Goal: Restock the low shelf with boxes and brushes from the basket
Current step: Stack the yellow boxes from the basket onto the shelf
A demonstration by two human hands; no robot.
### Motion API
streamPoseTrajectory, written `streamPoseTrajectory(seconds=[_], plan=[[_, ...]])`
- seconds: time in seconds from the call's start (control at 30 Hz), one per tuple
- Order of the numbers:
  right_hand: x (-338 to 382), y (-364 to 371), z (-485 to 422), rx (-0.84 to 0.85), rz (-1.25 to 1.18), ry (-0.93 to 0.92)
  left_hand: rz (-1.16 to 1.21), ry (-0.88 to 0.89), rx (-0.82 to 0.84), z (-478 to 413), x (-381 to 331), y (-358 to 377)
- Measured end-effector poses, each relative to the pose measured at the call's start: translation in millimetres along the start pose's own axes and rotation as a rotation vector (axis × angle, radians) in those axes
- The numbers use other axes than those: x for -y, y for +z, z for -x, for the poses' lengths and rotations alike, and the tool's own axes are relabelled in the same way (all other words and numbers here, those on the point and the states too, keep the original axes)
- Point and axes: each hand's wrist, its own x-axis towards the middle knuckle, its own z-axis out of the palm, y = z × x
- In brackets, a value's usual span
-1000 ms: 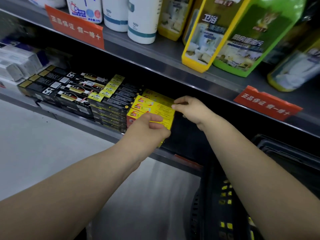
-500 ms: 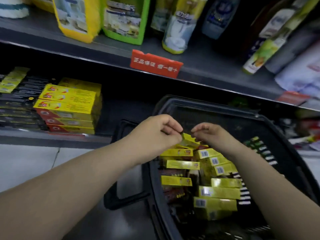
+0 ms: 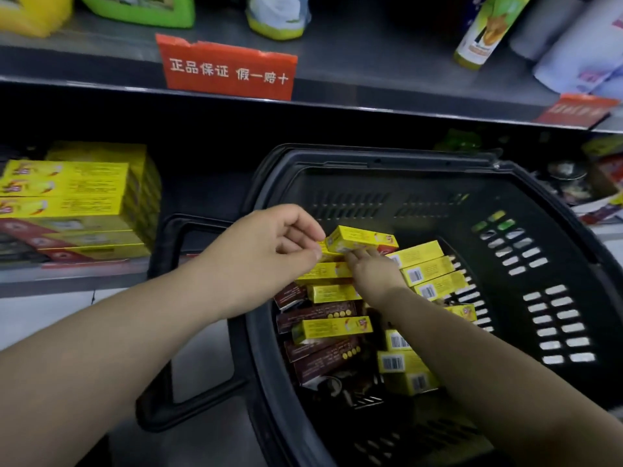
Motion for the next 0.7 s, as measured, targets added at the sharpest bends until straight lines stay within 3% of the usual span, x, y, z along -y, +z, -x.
streamPoseTrajectory(seconds=[0.1, 0.2, 0.3, 0.4, 0.5, 0.63, 0.7], plan=[[-4, -6, -1, -0.008, 0.08, -0.03, -0.008, -0.025, 0.004, -1, -2, 1], [-21, -37, 11, 0.005, -0.094, 0.004, 0.055, -0.115, 0.035, -5, -3, 0], [-36, -78, 39, -0.052, -0.433, 0.076, 0.486, -0.326, 0.082, -9, -8, -4], [-33, -113, 74, -0.1, -0.913, 0.164, 0.595, -0.439, 0.148, -6, -12, 3], [-10, -135, 98, -0.122, -1.113, 0.058, 0.606, -0.407, 0.157, 0, -12, 19], [14, -144, 98, -0.11, -1.328, -0.181, 0.64, -0.291, -0.046, 1, -6, 27], [14, -139, 87, -0.061, -1.488, -0.211, 0.655, -0.269, -0.053, 2, -6, 22]])
